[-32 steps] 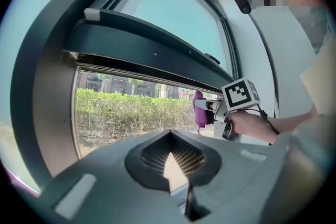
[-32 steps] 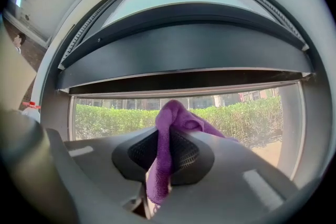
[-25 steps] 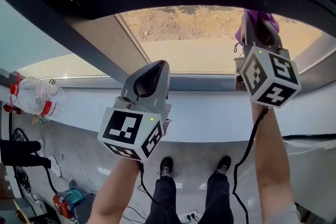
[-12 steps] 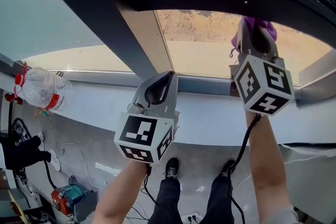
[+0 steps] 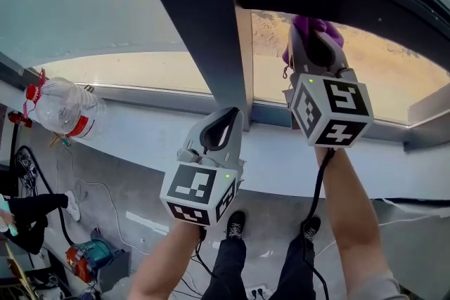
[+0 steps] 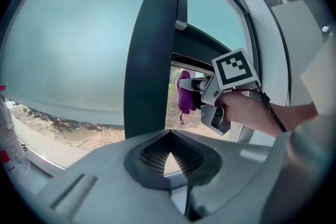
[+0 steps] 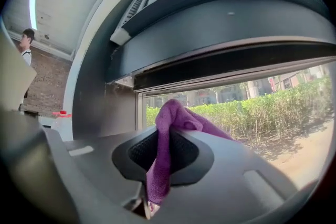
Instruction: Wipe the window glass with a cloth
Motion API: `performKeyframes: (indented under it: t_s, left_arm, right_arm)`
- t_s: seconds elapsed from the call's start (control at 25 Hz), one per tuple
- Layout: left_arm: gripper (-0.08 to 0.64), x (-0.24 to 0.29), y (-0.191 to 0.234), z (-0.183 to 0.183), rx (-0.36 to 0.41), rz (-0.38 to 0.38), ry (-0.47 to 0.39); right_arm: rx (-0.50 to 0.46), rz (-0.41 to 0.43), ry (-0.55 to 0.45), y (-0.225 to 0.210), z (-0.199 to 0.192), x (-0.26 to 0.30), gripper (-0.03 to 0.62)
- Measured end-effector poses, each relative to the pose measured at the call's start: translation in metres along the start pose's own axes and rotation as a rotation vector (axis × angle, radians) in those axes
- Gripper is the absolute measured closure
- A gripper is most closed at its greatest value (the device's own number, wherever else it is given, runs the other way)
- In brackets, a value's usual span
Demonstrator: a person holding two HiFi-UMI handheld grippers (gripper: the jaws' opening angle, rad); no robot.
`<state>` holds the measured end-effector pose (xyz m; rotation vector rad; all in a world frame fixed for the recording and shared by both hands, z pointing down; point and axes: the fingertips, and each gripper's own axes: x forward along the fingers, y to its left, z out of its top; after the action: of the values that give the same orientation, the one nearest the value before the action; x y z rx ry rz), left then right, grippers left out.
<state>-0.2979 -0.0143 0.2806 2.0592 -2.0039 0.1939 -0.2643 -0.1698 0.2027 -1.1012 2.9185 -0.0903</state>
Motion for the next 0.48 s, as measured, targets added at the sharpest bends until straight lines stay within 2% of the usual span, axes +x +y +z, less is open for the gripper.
performKeyframes:
  t_s: [0.24,0.48]
  left_arm:
    - [0.560,-0.017,0.026,-0.009,-0.010,0.024,0.005]
    - [0.560,-0.023,0.034,-0.014,-0.016,0.024,0.000]
  right_arm:
    - [0.001,0.126,0.044,0.044,-0.013,0.022,0.529]
    - [0.028,0.186,0.060,0.060,-0.027,0.022,0.529]
